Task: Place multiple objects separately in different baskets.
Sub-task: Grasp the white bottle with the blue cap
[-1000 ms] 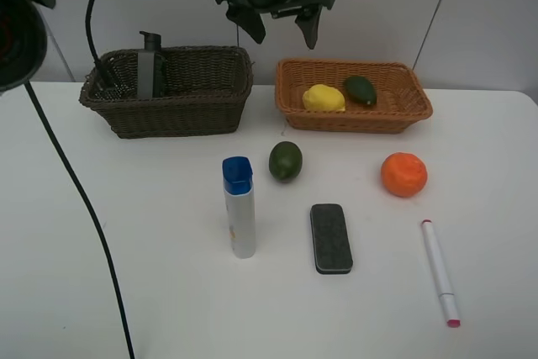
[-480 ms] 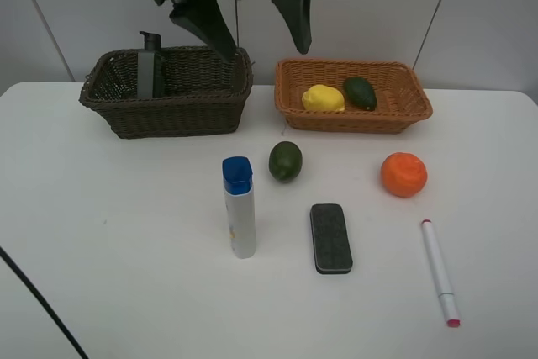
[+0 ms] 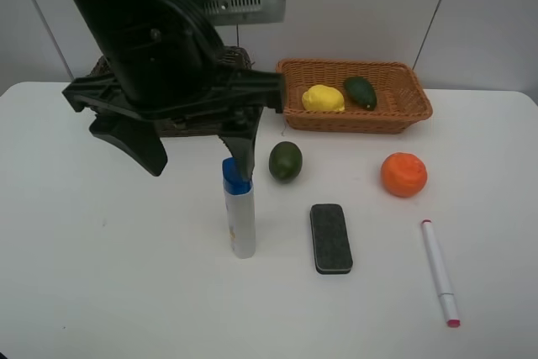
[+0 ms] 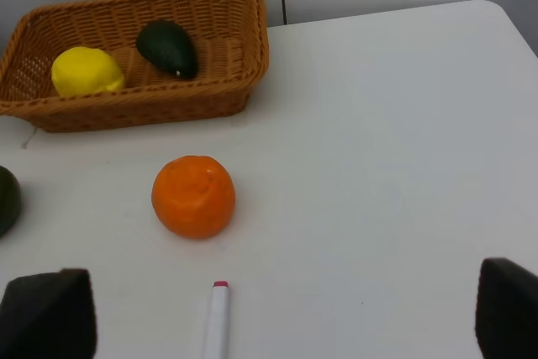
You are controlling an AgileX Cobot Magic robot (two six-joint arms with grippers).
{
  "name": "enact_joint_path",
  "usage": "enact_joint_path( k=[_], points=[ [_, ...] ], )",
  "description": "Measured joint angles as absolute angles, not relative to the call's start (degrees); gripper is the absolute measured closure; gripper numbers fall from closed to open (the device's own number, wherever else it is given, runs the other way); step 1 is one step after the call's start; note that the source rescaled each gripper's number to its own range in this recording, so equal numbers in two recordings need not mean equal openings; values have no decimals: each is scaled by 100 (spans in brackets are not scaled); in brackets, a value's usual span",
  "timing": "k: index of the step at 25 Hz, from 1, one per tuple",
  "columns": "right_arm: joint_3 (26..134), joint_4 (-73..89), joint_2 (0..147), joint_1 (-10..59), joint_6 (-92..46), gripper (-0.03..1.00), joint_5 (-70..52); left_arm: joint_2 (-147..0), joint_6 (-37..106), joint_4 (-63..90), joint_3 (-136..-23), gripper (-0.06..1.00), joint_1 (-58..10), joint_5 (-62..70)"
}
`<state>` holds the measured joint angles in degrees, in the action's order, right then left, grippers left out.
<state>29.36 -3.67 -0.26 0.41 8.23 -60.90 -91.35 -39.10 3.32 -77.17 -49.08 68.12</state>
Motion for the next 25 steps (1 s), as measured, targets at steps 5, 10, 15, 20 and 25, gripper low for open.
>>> enact_joint_path(
  k=[5, 10, 15, 20, 25],
  points=[
    [2936, -367, -26, 41, 823, -2, -6090, -9544, -4209, 289, -7624, -5, -4912, 6216],
    [2936, -367, -26, 41, 823, -2, -6090, -10241, -4261, 370, -7618, -5, -4912, 5821],
    [2936, -367, -26, 41, 828, -2, -6090, -10803, -4278, 370, -7618, -5, -4912, 5598],
    [2936, -367, -26, 41, 828, -2, -6090, -11013, -4278, 340, -7625, -5, -4912, 5461],
    [2936, -367, -26, 41, 828, -2, -6090, -11014, -4272, 336, -7625, 4, -4912, 5462]
  ],
)
